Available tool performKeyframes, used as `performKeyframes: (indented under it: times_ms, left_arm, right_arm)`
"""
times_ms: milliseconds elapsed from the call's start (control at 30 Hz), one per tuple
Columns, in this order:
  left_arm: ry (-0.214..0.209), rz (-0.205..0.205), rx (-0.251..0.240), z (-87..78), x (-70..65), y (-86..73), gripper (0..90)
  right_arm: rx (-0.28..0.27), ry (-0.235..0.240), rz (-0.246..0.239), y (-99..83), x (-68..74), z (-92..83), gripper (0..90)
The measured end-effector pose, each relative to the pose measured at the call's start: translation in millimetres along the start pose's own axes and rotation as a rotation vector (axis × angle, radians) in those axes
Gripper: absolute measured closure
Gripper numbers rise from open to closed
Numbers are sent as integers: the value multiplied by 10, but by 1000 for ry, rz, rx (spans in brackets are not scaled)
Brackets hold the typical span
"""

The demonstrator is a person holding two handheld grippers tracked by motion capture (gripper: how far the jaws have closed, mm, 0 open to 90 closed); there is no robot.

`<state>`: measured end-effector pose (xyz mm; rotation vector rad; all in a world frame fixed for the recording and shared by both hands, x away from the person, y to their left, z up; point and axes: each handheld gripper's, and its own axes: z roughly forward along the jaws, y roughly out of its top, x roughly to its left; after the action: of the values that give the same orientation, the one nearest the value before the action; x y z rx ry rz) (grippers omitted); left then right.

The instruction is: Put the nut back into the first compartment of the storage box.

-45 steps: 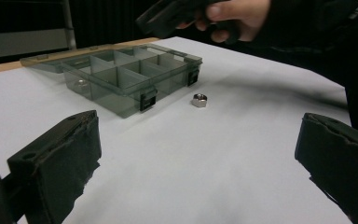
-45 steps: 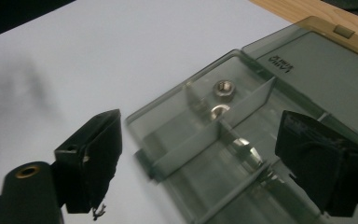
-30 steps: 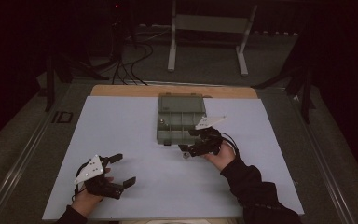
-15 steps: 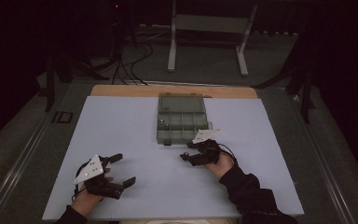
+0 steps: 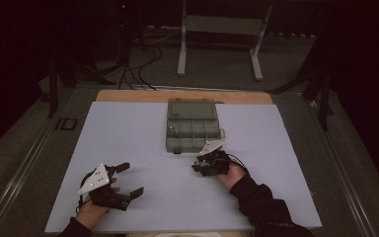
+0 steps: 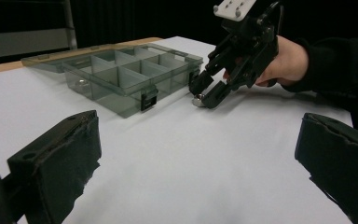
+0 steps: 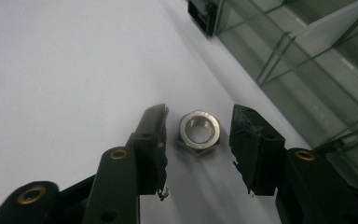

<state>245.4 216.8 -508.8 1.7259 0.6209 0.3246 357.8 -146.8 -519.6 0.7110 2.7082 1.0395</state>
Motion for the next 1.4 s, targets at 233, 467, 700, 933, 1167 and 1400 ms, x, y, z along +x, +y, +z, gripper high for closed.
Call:
performKeyframes:
  times_ms: [233, 467, 700, 933, 1167, 1400]
  left_arm:
    - [-1, 1, 1, 1, -2, 1, 10]
    - [1, -6, -3, 0, 5, -2, 10]
    - [0, -1, 0, 4, -2, 1, 10]
    - [0, -3, -1, 5, 0, -1, 10]
    - [-1, -3, -1, 2, 2, -2, 10]
    - [-1, -2, 1, 2, 3, -2, 10]
  right_arm:
    - [13, 1, -20, 15, 15, 1, 693]
    - [33, 14, -28, 60, 13, -43, 702]
    - [-28, 16, -41, 185, 19, -287, 703]
    - [-78, 17, -31, 409, -73, -458, 702]
    - [-84, 4, -34, 646, -203, -464, 703]
    - [-97, 3, -27, 892, -320, -418, 702]
